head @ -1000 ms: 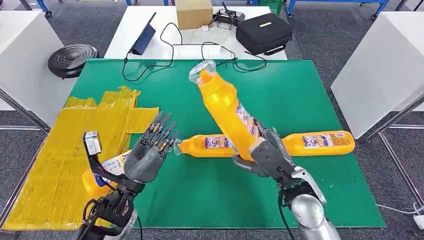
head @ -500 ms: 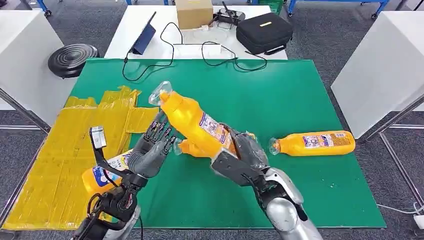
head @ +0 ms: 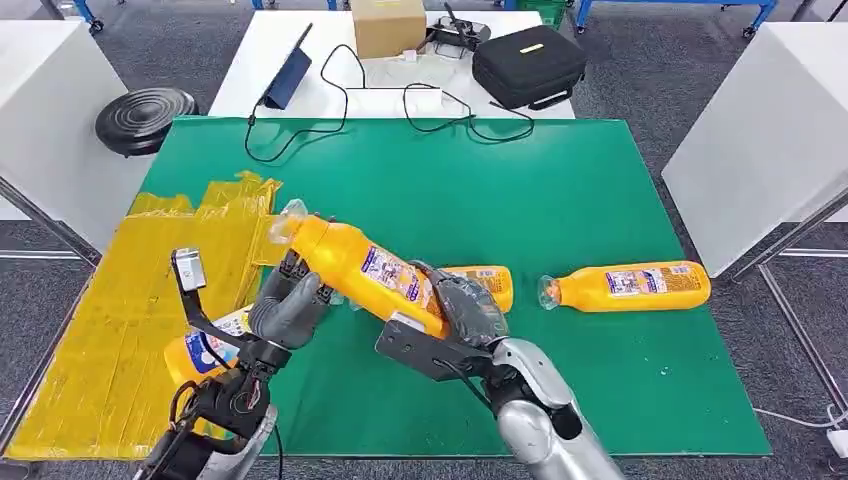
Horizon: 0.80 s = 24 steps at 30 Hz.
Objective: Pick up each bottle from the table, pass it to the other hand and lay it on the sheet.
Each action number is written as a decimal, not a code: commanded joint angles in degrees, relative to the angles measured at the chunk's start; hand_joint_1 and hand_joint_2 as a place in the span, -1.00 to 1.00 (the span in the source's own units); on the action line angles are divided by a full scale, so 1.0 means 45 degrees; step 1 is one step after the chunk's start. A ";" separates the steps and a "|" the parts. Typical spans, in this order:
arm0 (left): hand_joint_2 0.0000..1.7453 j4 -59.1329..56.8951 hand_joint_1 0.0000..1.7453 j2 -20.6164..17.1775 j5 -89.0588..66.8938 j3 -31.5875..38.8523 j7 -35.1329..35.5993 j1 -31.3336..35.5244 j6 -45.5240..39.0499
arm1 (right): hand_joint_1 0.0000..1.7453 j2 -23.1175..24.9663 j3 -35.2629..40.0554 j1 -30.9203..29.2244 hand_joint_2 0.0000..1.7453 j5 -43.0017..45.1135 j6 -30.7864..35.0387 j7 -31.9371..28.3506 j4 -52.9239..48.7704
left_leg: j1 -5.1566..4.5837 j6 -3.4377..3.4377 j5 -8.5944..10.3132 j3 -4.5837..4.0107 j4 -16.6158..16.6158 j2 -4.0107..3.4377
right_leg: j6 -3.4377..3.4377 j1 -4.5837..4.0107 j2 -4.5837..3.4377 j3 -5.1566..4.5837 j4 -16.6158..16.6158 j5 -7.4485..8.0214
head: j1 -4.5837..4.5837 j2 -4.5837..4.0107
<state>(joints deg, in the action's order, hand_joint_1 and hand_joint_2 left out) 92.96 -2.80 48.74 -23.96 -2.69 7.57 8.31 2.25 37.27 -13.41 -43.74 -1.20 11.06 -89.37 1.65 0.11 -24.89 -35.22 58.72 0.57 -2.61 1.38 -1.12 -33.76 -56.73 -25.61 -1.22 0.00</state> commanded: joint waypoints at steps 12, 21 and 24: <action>1.00 -0.0826 -1.00 0.0292 0.0450 -0.1440 0.0443 0.1235 -0.0036 | 1.00 0.0564 0.1317 -0.2199 1.00 -0.0060 -0.0001 0.0300 0.2866 | -0.0003 0.0011 0.0007 0.0001 0.0001 0.0004 | 0.0020 -0.0004 0.0029 0.0001 0.0000 0.0001 | 0.0000 0.0000; 1.00 -0.0876 -1.00 0.0294 -0.1070 -0.1217 -0.0011 0.1495 -0.1917 | 1.00 0.1009 0.2268 -0.2670 1.00 0.0087 -0.0101 0.0605 0.3455 | -0.0007 0.0021 0.0001 0.0046 -0.0014 -0.0008 | 0.0038 -0.0006 0.0034 0.0040 0.0011 -0.0007 | -0.0005 0.0000; 1.00 -0.0920 -1.00 0.0330 -0.1170 -0.1130 0.0002 0.1501 -0.2029 | 1.00 0.1113 0.2405 -0.2764 1.00 0.0086 -0.0081 0.0654 0.3649 | -0.0003 0.0013 0.0003 0.0022 -0.0010 -0.0017 | 0.0027 -0.0006 0.0015 0.0011 0.0006 -0.0001 | 0.0000 0.0000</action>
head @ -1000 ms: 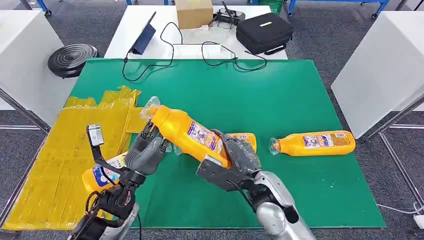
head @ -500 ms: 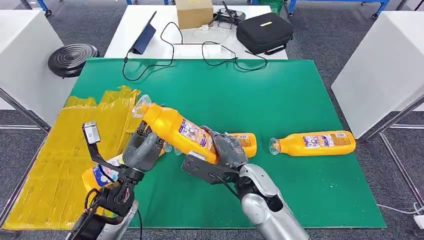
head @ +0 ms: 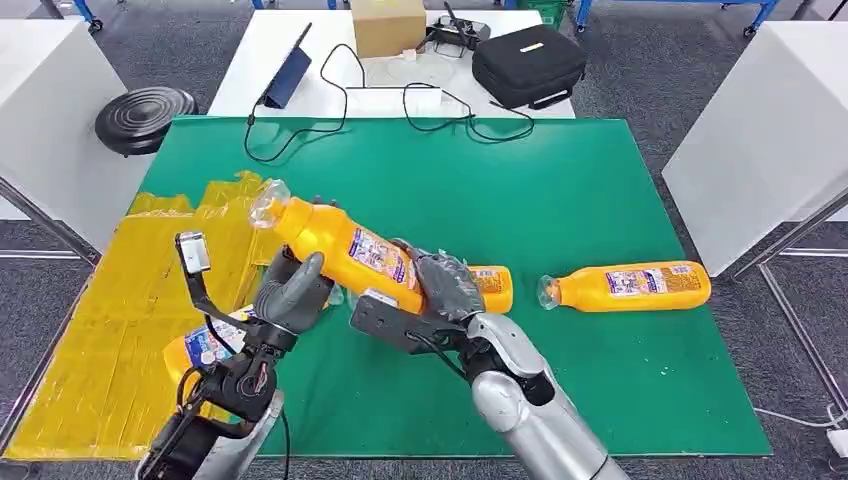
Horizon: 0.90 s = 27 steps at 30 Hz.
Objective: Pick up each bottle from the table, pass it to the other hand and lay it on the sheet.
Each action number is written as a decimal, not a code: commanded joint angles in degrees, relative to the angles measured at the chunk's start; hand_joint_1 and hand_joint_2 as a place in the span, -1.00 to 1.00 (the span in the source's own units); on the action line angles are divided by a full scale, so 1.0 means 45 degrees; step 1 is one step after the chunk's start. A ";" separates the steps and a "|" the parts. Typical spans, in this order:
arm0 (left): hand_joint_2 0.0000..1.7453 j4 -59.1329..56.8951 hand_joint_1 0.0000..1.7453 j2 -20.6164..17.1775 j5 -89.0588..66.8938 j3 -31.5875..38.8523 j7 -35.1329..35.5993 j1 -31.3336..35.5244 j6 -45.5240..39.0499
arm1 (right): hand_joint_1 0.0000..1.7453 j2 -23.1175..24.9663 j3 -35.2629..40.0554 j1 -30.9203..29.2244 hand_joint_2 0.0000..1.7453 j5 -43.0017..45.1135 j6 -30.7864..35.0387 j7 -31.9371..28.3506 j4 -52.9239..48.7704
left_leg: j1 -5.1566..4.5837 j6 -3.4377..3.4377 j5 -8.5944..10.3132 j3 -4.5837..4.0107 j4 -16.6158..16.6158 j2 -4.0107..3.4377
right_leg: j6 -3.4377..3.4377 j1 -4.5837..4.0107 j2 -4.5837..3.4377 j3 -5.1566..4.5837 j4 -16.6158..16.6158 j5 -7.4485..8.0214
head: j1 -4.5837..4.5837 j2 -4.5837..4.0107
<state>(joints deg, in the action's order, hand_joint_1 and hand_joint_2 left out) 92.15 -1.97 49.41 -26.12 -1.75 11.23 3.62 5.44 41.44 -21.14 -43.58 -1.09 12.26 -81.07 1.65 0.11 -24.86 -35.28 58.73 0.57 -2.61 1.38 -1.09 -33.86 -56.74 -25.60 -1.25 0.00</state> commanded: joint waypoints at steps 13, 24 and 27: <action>1.00 -0.0983 -1.00 0.0460 -0.2646 -0.0901 -0.0292 0.1192 -0.2507 | 1.00 0.0974 0.2753 -0.1809 1.00 0.0665 -0.0040 0.0485 0.2128 | -0.0004 0.0016 -0.0003 0.0040 -0.0008 0.0007 | 0.0041 -0.0008 0.0043 0.0045 0.0002 -0.0014 | 0.0000 0.0000; 1.00 -0.0966 -1.00 0.0272 -0.2665 -0.0921 -0.0353 0.1164 -0.2873 | 1.00 0.0834 0.3200 -0.1803 1.00 0.0771 -0.0176 0.0540 0.2276 | -0.0002 0.0016 0.0002 0.0039 -0.0016 0.0019 | 0.0034 -0.0008 0.0049 0.0050 0.0014 -0.0012 | 0.0005 0.0000; 1.00 -0.0966 -1.00 0.0272 -0.2665 -0.0921 -0.0353 0.1164 -0.2873 | 1.00 0.0834 0.3200 -0.1803 1.00 0.0771 -0.0176 0.0540 0.2276 | -0.0001 0.0014 0.0002 0.0040 -0.0015 0.0023 | 0.0036 -0.0010 0.0054 0.0051 0.0013 -0.0013 | 0.0000 0.0000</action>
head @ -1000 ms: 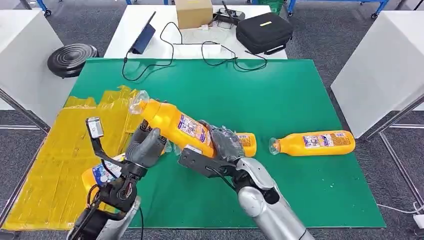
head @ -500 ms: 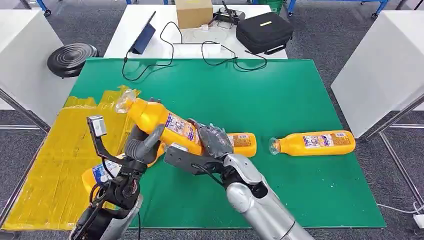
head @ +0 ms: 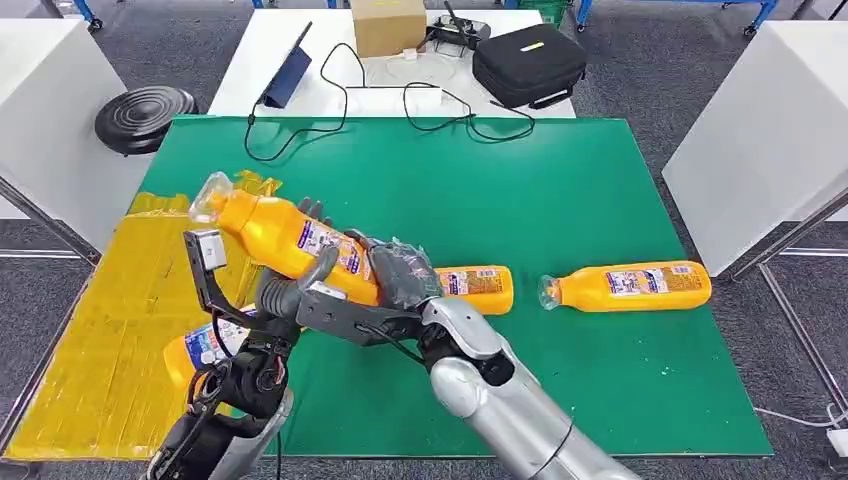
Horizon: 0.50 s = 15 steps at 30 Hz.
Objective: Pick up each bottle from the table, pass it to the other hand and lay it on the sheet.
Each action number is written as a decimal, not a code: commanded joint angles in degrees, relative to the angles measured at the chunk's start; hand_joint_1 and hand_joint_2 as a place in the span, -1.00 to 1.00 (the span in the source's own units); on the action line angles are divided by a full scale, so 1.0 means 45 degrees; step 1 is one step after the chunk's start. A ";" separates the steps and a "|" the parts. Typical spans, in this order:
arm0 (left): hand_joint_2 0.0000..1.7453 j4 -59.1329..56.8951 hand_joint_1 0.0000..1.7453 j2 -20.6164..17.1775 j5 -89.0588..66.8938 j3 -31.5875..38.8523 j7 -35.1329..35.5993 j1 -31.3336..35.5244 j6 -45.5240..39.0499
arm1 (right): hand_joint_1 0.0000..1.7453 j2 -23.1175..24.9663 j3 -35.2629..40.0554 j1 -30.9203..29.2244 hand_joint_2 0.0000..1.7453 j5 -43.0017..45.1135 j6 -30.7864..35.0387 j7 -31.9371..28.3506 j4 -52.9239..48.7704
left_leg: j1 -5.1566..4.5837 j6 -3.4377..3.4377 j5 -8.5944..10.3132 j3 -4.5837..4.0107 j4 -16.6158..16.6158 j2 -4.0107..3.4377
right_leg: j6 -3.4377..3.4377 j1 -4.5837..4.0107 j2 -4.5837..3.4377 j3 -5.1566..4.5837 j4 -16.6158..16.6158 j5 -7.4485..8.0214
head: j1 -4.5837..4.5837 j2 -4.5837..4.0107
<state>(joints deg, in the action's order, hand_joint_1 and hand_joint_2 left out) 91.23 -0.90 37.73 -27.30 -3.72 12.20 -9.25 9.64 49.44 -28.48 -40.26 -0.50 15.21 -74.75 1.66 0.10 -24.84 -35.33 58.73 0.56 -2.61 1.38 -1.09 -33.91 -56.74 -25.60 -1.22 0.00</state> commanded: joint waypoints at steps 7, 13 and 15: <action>1.00 -0.0793 -0.84 0.0218 -0.0043 -0.0642 -0.0007 0.1021 -0.0155 | 1.00 -0.0131 0.2102 -0.0385 1.00 0.0484 -0.0063 0.0125 0.1607 | -0.0002 0.0017 -0.0003 0.0050 -0.0017 0.0016 | 0.0030 -0.0009 0.0042 0.0060 0.0018 -0.0012 | 0.0000 0.0000; 1.00 -0.0924 1.00 0.0361 0.0276 -0.0784 -0.0523 0.1225 -0.0382 | 1.00 -0.0475 0.2123 -0.0364 1.00 0.0936 0.0372 0.0304 0.1747 | 0.0001 0.0020 0.0003 0.0050 -0.0019 0.0048 | 0.0030 -0.0012 0.0077 0.0072 0.0025 -0.0015 | 0.0000 0.0000; 1.00 -0.0866 1.00 0.0329 0.0423 -0.0814 -0.0674 0.1266 -0.0591 | 1.00 -0.0560 0.2024 -0.0148 1.00 0.0938 0.0353 0.0302 0.1563 | 0.0002 0.0021 0.0003 0.0053 -0.0019 0.0055 | 0.0032 -0.0014 0.0084 0.0075 0.0026 -0.0016 | -0.0005 0.0000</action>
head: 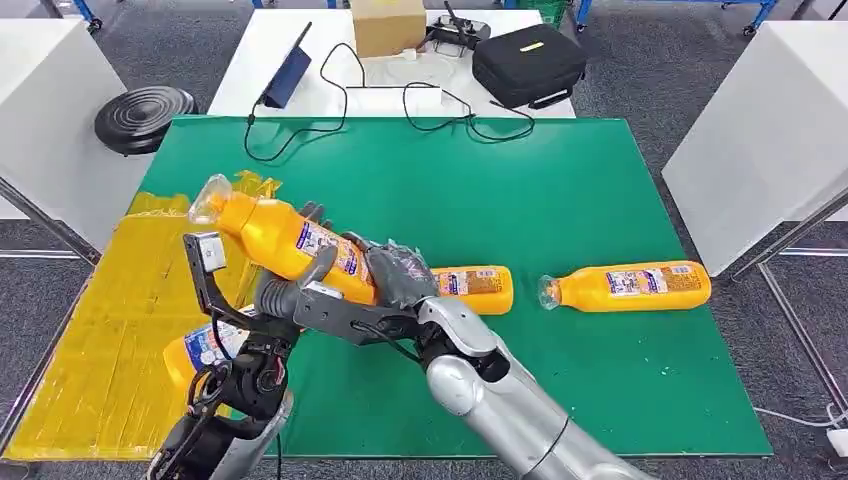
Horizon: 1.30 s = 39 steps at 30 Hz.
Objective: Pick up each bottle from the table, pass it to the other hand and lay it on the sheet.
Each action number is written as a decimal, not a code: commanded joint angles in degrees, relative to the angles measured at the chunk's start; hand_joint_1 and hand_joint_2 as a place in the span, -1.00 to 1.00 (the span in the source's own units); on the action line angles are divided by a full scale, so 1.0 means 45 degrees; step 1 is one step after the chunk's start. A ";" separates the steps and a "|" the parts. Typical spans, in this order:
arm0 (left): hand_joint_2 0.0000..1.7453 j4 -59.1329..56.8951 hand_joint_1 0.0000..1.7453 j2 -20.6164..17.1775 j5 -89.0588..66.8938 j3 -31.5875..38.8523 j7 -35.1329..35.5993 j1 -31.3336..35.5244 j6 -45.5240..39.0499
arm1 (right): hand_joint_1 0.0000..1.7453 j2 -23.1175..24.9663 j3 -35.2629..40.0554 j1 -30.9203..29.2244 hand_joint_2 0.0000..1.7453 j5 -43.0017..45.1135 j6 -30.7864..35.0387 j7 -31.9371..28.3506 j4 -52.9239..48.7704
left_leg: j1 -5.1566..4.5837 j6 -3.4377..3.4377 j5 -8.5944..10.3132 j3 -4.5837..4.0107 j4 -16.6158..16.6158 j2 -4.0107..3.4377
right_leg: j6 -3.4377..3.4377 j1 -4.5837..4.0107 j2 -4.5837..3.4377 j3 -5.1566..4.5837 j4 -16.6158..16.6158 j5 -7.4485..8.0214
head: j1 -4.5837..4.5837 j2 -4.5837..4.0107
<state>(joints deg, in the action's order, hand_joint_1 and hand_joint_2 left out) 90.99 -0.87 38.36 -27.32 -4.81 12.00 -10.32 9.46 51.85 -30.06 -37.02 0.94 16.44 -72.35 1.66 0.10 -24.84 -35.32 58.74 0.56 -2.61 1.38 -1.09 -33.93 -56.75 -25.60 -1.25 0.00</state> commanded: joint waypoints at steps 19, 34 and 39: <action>1.00 0.0822 1.00 -0.0874 -0.4685 0.1442 -0.1478 0.0015 -0.1664 | -1.00 -0.2162 -0.1866 0.1826 -1.00 -0.1260 0.0192 -0.0070 -0.1225 | 0.0003 0.0026 -0.0004 0.0069 -0.0019 0.0038 | 0.0042 -0.0018 0.0078 0.0093 0.0029 -0.0018 | 0.0005 0.0000; 1.00 -0.0111 1.00 -0.1987 -1.7648 0.3612 -0.0970 -0.1309 -0.2720 | -1.00 -0.3254 -0.6894 0.5509 -1.00 -0.2616 -0.0695 -0.1750 -0.6395 | -0.0008 0.0016 -0.0007 0.0025 -0.0011 0.0020 | 0.0029 -0.0003 0.0046 0.0042 0.0011 -0.0013 | 0.0005 0.0000; 1.00 -0.0988 1.00 -0.2121 -2.1305 0.3086 -0.0193 -0.1064 -0.3111 | -1.00 -0.3304 -0.6925 0.5558 -1.00 -0.2589 -0.0919 -0.1936 -0.6273 | -0.0011 0.0014 0.0001 0.0011 -0.0014 0.0021 | 0.0019 0.0003 0.0041 0.0029 0.0012 -0.0006 | 0.0005 0.0000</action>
<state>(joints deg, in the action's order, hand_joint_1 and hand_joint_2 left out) 93.90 -8.81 -46.38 -11.67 -8.50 5.31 -23.41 -3.67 23.43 -6.01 -49.07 -1.79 8.50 -98.82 1.65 0.11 -24.85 -35.37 58.74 0.59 -2.61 1.38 -1.05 -33.94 -56.73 -25.60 -1.22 0.00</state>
